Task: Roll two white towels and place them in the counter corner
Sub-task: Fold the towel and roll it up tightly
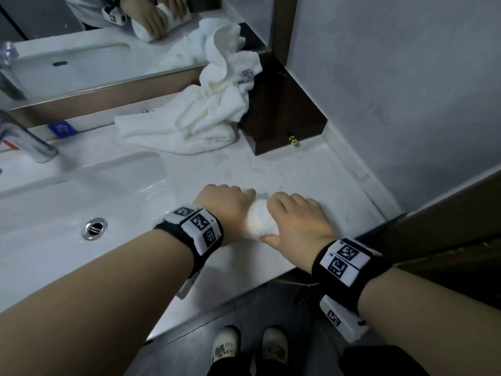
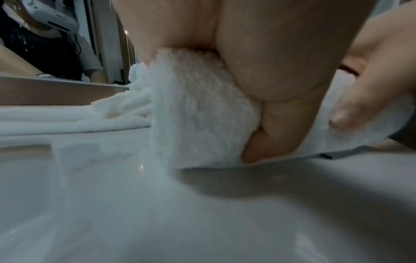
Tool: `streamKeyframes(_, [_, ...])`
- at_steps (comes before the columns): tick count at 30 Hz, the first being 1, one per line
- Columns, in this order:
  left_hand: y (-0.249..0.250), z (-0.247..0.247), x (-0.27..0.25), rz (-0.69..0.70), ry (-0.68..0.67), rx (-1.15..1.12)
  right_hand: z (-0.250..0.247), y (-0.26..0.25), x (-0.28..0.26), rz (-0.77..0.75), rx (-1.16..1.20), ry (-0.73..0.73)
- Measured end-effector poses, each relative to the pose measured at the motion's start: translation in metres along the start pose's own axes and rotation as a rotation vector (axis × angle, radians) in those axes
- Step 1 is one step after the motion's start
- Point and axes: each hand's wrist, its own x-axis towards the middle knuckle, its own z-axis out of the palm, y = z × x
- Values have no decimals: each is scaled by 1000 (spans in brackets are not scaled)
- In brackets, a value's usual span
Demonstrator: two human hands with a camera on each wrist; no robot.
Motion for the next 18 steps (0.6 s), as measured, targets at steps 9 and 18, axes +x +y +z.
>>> streamKeyframes(9, [-1, 25, -24, 132, 272, -12, -28, -2, 29, 81, 393, -516])
streamKeyframes(18, [-16, 11, -17, 227, -1, -19, -15, -23, 22, 32, 72, -357])
